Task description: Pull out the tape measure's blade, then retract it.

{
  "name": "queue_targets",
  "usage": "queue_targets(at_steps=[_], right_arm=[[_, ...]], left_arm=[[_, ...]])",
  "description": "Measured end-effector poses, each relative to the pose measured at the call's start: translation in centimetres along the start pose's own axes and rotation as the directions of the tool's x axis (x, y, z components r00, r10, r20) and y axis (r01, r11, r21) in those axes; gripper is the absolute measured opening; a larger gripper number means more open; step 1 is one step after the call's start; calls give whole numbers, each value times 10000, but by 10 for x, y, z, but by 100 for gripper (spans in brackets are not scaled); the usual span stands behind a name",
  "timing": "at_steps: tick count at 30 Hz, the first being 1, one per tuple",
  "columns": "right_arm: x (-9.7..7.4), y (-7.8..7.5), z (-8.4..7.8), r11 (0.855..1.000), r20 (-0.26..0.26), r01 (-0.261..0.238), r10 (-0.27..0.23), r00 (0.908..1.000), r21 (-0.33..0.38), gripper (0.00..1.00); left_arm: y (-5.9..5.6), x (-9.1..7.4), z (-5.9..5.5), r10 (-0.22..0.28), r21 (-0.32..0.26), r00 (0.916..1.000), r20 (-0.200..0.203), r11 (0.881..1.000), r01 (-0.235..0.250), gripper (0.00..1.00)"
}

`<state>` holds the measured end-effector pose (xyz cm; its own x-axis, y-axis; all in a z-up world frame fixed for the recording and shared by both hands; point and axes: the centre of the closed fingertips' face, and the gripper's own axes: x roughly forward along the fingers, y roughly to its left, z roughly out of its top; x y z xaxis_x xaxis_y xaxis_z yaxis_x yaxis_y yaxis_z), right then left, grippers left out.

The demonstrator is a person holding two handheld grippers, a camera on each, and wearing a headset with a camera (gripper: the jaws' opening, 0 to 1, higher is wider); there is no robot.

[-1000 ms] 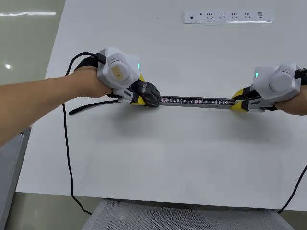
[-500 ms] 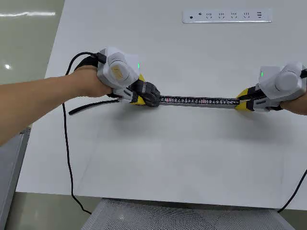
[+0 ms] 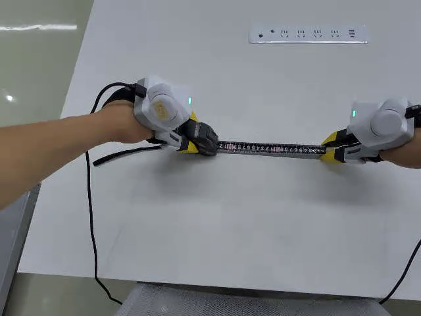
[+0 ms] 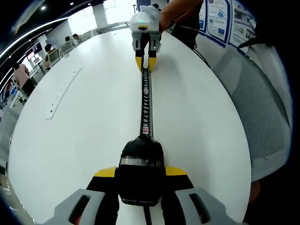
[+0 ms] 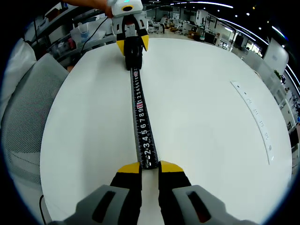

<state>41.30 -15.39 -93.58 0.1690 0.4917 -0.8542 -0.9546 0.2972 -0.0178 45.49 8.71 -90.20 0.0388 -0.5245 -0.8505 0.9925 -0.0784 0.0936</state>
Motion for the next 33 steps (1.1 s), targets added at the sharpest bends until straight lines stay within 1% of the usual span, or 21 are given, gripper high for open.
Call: queue_targets(at_steps=[1, 8, 11, 13, 16, 20, 24, 27, 33], right_arm=[[-1, 1, 0, 10000, -110, 52, -53, 9999, -74, 12], [-2, 3, 2, 9987, -369, 195, -212, 9991, -467, 13], [-3, 2, 2, 9986, -467, 286, -307, 9984, -453, 14], [-3, 2, 2, 9985, -512, 289, -313, 9982, -460, 14], [-2, 2, 3, 9976, -751, 283, -331, 9966, -639, 15], [-2, 1, 2, 9964, -991, 284, -363, 9944, -794, 15], [-2, 0, 2, 9954, -1085, 318, -416, 9932, -899, 16], [-1, -1, 2, 9944, -1139, 323, -437, 9925, -1004, 16], [0, -3, 3, 9942, -1158, 422, -535, 9918, -986, 17]], left_arm=[[0, 0, 0, 10, 20, 10000, -11, 10000, -10, 31], [1, 1, 1, 78, -3, 10000, 37, 10000, -78, 32], [1, 1, 1, 117, -54, 9999, 96, 9999, -116, 32], [1, 1, 2, 120, -47, 9999, 107, 9999, -119, 32], [1, 1, 2, 119, 0, 9999, 42, 9999, -119, 33], [1, 1, 2, 161, -3, 9998, 66, 9999, -161, 33], [2, 1, 2, 194, -85, 9998, 11, 9998, -194, 33], [4, 2, 1, 258, -111, 9997, 43, 9996, -257, 33], [5, 3, 0, 444, -88, 9990, 19, 9990, -444, 34]])
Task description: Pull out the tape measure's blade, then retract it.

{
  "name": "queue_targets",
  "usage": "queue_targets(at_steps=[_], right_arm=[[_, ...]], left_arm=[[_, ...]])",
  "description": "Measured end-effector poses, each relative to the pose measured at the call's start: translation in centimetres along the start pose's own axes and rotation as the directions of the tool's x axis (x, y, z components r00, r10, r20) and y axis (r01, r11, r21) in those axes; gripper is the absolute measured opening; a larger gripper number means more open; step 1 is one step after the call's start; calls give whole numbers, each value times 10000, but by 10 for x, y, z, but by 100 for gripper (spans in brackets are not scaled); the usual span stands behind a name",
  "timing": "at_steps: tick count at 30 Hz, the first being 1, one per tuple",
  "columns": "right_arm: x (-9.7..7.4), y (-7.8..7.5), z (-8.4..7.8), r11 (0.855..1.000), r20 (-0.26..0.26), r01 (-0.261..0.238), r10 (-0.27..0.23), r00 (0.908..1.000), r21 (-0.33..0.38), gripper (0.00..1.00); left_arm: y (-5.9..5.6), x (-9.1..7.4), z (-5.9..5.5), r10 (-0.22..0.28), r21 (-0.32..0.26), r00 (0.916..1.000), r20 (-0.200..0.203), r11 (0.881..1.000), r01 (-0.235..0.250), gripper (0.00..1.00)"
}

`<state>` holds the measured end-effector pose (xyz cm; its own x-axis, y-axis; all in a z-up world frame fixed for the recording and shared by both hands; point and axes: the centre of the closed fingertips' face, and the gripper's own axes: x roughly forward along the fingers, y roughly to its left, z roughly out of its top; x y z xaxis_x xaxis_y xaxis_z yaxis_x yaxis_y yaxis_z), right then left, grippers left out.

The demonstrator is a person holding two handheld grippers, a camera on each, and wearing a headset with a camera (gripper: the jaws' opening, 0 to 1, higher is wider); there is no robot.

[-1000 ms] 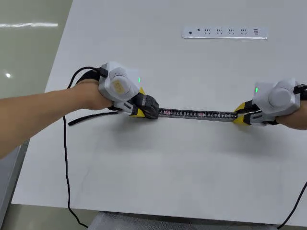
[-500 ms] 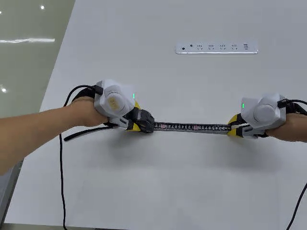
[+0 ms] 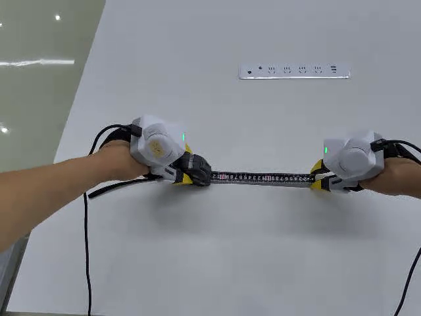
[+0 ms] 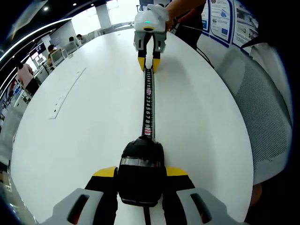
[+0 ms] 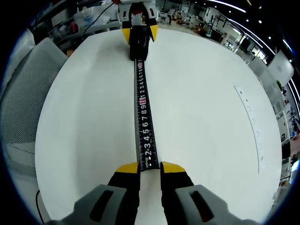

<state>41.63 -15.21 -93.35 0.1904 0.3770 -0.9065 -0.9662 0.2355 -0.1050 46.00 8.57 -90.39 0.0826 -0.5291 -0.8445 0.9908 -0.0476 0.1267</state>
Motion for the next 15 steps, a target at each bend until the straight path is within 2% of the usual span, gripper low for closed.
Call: queue_targets(at_steps=[9, 15], right_arm=[[0, -4, -1, 9992, 40, 180, -182, 9998, 361, 20], [-2, -5, -4, 9963, 119, 367, -377, 9992, 771, 21]], left_arm=[[0, -1, 0, 193, -179, 9998, 11, 9997, -193, 35], [2, -2, -1, 370, -494, 9993, 80, 9981, -366, 37]])
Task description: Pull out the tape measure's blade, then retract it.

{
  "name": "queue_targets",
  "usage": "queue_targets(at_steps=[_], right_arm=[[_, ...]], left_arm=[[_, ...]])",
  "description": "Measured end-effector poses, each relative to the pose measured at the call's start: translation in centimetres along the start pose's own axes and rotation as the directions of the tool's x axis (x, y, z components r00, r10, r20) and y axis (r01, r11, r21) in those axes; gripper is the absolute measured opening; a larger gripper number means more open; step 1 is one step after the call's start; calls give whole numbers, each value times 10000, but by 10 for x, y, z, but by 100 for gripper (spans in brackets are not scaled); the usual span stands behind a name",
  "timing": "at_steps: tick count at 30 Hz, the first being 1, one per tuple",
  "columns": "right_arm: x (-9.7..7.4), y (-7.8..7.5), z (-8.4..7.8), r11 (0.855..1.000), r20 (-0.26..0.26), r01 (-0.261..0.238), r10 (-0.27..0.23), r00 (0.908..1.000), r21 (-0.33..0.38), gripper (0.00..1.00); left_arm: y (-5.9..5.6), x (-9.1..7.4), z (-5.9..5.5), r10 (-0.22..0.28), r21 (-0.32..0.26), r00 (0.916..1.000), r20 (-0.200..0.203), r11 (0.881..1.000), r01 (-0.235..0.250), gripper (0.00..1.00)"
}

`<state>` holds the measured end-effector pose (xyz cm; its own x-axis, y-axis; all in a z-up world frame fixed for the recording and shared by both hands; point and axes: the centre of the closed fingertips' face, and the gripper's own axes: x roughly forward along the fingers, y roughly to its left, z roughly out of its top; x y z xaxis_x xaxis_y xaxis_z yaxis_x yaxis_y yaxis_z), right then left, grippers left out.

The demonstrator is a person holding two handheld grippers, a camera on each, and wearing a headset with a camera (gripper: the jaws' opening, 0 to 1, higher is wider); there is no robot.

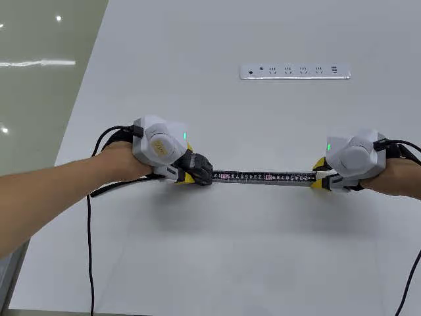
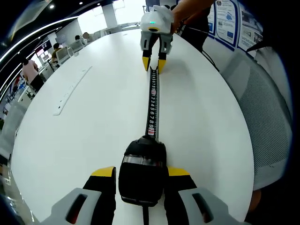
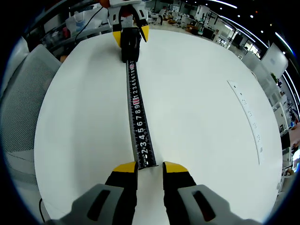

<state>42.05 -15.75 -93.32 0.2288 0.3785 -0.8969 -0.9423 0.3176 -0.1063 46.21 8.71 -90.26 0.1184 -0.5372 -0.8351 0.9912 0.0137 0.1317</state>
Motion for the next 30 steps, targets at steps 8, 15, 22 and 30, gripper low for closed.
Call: queue_targets(at_steps=[8, 15, 22, 30], right_arm=[[-5, -3, -6, 9903, 352, 345, -396, 9986, 1347, 22], [-11, 0, -4, 9752, 650, 533, -688, 9955, 2149, 26], [-17, 4, -1, 9503, 893, 788, -1104, 9899, 3013, 30], [-24, 6, 4, 9137, 1124, 1085, -1645, 9800, 3916, 37]], left_arm=[[2, -5, -2, 293, -419, 9995, 80, 9987, -290, 43], [0, -11, -4, 675, -1010, 9976, 156, 9927, -656, 51], [2, -20, -8, 1256, -1751, 9917, 258, 9773, -1192, 58], [1, -31, -14, 1931, -2832, 9806, 326, 9427, -1762, 63]])
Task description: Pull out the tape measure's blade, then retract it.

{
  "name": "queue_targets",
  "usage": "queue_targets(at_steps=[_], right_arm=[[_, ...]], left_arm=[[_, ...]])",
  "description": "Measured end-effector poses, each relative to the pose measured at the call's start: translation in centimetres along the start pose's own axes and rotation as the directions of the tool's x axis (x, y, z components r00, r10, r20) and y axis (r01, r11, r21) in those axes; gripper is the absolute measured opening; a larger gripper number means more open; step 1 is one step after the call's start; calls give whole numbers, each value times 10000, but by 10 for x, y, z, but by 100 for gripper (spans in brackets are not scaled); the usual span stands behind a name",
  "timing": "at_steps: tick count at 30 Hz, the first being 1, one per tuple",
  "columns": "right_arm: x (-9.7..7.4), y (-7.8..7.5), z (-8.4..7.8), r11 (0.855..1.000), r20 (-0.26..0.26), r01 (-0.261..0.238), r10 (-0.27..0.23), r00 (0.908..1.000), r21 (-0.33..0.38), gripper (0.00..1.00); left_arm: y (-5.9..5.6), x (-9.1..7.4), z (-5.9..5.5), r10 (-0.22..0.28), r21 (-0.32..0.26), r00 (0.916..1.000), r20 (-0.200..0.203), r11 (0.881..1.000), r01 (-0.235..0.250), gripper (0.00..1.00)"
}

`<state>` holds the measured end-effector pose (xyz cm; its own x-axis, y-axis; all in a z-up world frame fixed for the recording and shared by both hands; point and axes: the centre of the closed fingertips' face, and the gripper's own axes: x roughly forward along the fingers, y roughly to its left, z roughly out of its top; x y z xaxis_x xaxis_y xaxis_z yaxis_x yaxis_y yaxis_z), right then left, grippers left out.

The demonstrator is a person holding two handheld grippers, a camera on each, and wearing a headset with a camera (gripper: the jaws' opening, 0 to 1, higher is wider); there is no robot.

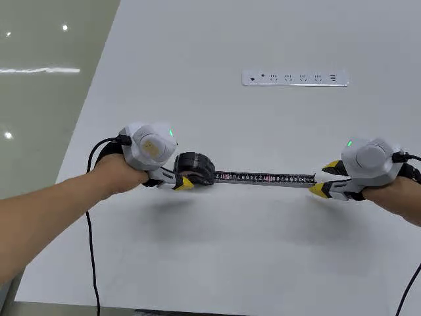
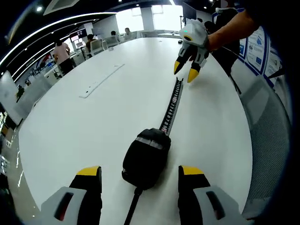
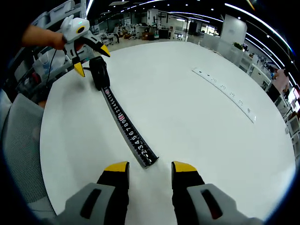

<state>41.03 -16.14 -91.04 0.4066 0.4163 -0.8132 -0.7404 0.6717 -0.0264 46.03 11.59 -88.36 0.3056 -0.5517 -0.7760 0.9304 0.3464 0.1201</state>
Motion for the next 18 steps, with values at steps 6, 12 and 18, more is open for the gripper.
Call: queue_targets(at_steps=[6, 12, 18], right_arm=[[-5, 6, 3, 9989, 217, 222, -231, 9995, 423, 40], [-12, 11, 6, 9935, 521, 429, -486, 9975, 1050, 42], [-17, 16, 8, 9854, 676, 518, -635, 9957, 1622, 44]], left_arm=[[-4, -6, -3, 342, -850, 9993, 156, 9958, -327, 66], [-9, -12, -1, 679, -1557, 9971, 356, 9859, -616, 69], [-12, -16, 0, 1098, -2289, 9931, 404, 9685, -977, 74]])
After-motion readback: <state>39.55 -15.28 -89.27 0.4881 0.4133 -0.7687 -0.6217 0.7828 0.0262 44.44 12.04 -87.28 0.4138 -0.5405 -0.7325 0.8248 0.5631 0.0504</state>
